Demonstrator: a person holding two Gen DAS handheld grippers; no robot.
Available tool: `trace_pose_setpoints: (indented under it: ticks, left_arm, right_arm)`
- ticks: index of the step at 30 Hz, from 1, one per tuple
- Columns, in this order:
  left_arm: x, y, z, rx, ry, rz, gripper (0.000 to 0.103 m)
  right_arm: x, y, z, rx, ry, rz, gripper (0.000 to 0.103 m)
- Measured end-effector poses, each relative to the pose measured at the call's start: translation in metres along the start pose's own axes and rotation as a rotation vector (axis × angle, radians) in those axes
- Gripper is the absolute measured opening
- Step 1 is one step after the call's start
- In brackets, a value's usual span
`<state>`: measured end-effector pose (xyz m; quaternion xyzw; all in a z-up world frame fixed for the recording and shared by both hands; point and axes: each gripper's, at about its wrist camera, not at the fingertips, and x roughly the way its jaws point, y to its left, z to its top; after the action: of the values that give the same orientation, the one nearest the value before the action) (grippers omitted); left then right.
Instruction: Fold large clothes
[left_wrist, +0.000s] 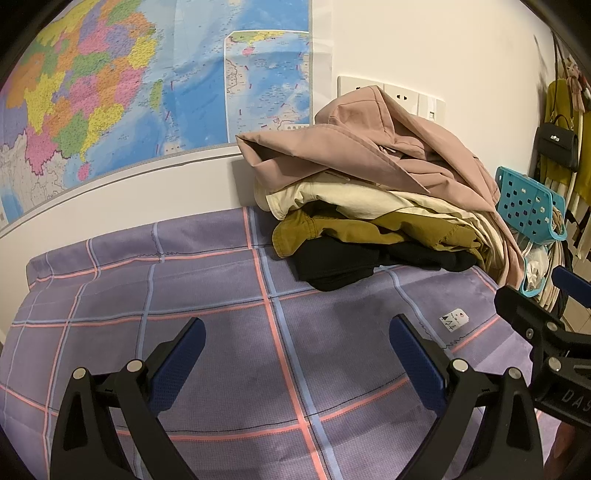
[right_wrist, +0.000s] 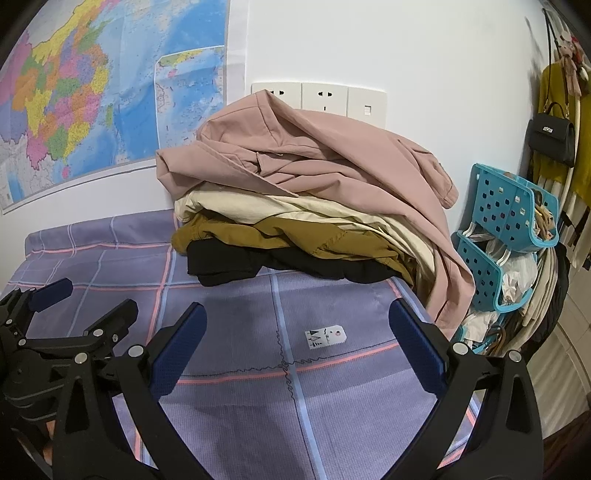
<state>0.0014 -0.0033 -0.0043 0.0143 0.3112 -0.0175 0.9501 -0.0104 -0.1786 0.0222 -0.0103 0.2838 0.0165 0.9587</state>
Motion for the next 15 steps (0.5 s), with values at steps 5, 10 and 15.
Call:
trace_pose_setpoints:
  ticks: [5,10,15]
  left_arm:
    - [-0.0002,-0.0011,0.0016,0.001,-0.002,0.001,0.096]
    - [0.0023,0.0013,0.0026,-0.013,0.018,-0.022,0.096]
    - [0.0057,0.0028,0.0029,-0.011,0.021,-0.028,0.096]
  right_arm:
    - [0.0003,-0.0001,-0.0003,0.002,-0.001,0.007,0.098]
    - [0.0004,-0.0004,-0.0003,0.004,-0.007,0.010,0.098]
    - [0.0030,0.0012,0.0015,-0.014,-0.010,0.011,0.098]
